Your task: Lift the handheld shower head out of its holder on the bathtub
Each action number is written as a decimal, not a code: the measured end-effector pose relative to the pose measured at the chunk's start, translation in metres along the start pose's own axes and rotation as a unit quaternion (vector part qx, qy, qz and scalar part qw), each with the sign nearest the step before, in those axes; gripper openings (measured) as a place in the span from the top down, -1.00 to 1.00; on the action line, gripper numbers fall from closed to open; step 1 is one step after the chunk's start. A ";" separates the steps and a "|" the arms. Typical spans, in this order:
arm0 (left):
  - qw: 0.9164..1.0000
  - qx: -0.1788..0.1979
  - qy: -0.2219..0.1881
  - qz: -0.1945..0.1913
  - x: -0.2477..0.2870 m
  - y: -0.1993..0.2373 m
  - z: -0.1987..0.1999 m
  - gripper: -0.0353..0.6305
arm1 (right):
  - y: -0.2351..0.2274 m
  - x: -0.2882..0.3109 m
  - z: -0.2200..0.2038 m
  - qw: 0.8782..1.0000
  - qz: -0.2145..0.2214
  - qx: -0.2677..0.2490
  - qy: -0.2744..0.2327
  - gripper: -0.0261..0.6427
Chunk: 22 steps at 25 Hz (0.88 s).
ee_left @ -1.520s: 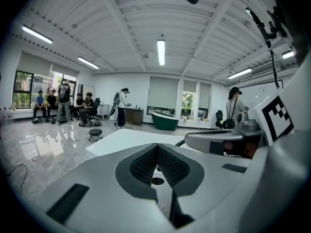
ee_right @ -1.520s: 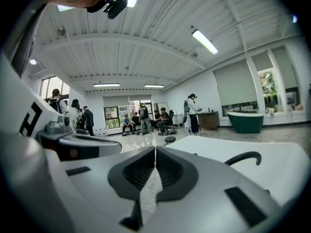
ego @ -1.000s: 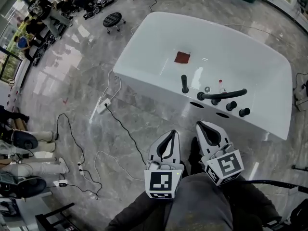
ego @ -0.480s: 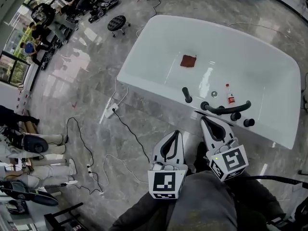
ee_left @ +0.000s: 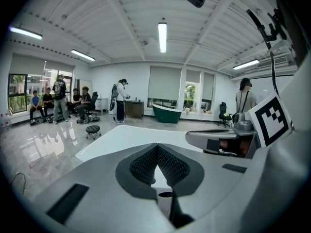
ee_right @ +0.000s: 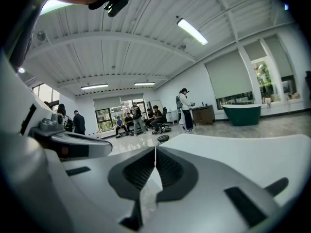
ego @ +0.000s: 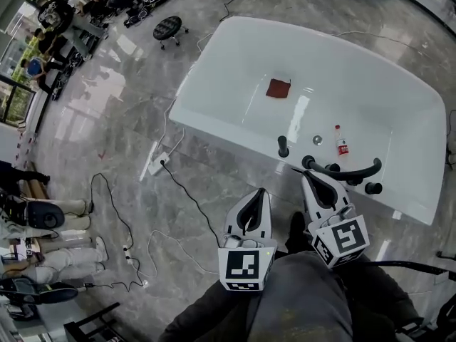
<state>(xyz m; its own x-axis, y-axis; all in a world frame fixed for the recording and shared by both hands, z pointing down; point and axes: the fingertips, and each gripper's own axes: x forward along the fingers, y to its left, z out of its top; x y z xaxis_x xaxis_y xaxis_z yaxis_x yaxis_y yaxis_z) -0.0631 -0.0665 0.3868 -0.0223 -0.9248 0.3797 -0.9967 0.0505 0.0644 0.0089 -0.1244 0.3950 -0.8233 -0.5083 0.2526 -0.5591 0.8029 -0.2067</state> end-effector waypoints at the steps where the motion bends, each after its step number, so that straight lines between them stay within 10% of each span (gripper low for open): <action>1: 1.000 0.001 0.000 -0.003 0.003 0.004 0.003 0.88 | 0.000 0.004 0.001 1.000 -0.004 0.001 0.002 0.91; 22: 0.997 -0.007 -0.006 -0.076 0.066 0.106 0.025 0.88 | 0.014 0.104 0.028 0.996 -0.085 -0.020 0.000 0.91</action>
<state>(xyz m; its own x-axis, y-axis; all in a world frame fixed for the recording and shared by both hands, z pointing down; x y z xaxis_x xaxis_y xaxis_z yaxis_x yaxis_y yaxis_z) -0.1721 -0.1315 0.3952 0.1287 -0.9263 0.3541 -0.9872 -0.0858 0.1343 -0.0871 -0.1751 0.3920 -0.7168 -0.6381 0.2811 -0.6864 0.7168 -0.1229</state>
